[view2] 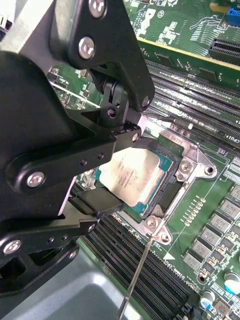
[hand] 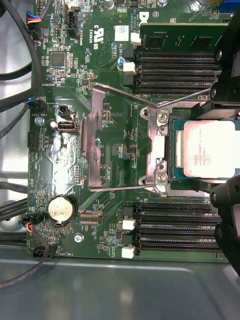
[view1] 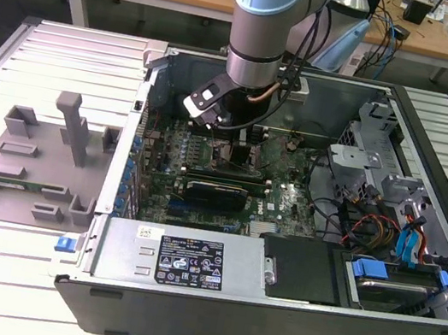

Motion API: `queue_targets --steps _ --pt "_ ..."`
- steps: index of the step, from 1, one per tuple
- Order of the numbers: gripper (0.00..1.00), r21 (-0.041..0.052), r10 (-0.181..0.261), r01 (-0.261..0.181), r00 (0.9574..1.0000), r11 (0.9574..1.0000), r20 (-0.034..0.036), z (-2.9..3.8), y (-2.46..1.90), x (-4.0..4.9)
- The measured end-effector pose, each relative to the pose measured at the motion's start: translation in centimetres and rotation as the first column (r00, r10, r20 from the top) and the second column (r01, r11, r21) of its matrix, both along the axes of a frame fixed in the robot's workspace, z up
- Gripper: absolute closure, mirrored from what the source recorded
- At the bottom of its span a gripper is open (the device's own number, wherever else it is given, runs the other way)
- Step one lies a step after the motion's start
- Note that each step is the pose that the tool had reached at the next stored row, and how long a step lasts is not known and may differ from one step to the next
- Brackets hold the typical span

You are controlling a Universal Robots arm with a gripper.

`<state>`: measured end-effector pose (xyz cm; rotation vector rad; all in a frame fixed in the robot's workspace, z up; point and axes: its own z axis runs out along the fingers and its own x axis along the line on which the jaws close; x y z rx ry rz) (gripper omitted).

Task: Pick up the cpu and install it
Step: 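Place the cpu into insertion slot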

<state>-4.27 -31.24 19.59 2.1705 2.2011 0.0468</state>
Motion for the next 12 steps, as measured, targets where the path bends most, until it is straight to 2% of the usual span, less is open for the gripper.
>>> queue_targets --steps 5,6,8,10,12 --pt "0.45 0.0007 0.0 0.0 1.0 1.0 0.0005 -0.03 0.01 0.01" --pt "0.38 0.0002 0.0 0.0 1.0 1.0 0.0001 -0.02 0.01 0.0" --pt "0.38 0.0 0.0 0.0 1.0 1.0 0.0001 -0.01 0.0 0.0" --pt "0.38 0.0088 0.0 0.0 1.0 1.0 0.0 -0.01 0.0 0.0" --pt "0.38 0.0101 0.0 0.0 1.0 0.9999 0.0002 -0.01 0.01 0.0"
